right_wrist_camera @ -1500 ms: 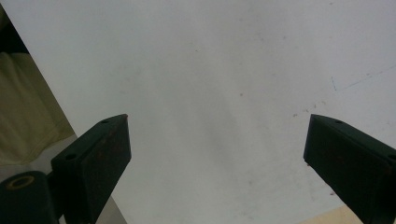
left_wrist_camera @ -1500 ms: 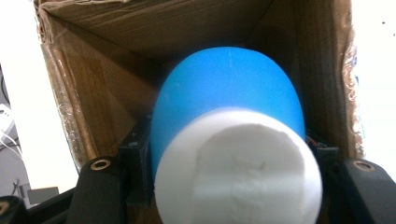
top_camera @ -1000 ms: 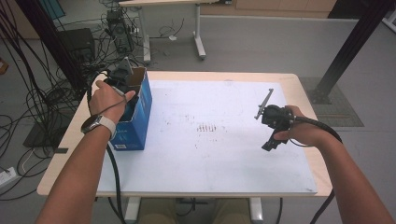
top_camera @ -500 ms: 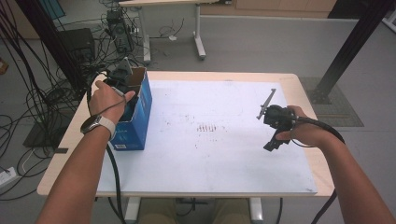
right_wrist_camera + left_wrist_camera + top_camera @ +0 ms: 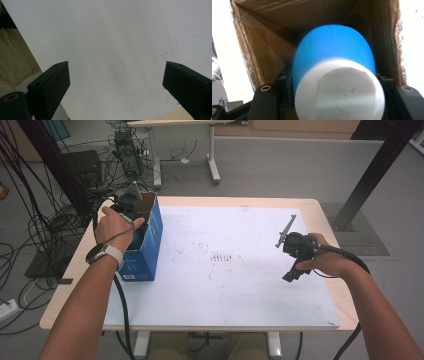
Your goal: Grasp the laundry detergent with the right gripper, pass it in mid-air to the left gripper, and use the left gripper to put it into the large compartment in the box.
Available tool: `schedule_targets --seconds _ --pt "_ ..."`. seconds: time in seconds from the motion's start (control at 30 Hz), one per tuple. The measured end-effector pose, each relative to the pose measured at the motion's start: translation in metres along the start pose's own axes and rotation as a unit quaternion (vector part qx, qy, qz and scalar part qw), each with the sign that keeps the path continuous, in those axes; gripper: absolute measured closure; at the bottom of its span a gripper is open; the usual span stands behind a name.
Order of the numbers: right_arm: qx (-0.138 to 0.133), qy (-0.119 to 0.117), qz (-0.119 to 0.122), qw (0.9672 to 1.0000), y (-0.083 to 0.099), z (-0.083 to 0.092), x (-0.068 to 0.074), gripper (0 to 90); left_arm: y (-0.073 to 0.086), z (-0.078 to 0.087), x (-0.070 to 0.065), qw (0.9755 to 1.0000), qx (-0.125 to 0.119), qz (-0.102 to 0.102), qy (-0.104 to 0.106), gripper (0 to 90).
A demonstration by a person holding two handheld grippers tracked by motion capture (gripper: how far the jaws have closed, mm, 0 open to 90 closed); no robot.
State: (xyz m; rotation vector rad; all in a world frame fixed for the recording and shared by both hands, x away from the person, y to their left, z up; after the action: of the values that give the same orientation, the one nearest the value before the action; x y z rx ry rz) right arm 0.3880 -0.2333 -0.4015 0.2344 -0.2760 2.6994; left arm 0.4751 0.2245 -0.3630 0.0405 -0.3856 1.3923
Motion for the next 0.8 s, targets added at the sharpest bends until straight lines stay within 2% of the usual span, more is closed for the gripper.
schedule_targets --seconds 0.8 --pt "0.007 0.0 -0.004 1.0 0.0041 0.0005 -0.001 7.4 -0.0011 -0.0002 -0.0014 1.0 -0.003 -0.001 0.0 37.3"
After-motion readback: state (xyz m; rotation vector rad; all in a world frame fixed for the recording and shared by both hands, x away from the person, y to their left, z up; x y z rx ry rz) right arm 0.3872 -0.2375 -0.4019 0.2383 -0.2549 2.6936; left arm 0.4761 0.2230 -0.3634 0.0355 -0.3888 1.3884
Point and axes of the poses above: each handheld gripper's, and its own axes: z roughly backward along the jaws, y roughly out of its underside, x roughly to its left, the point moved 9 cm from there along -z, roughly forward along the jaws, and after that the axes turned 13 degrees about -y, right-handed, at the moved point
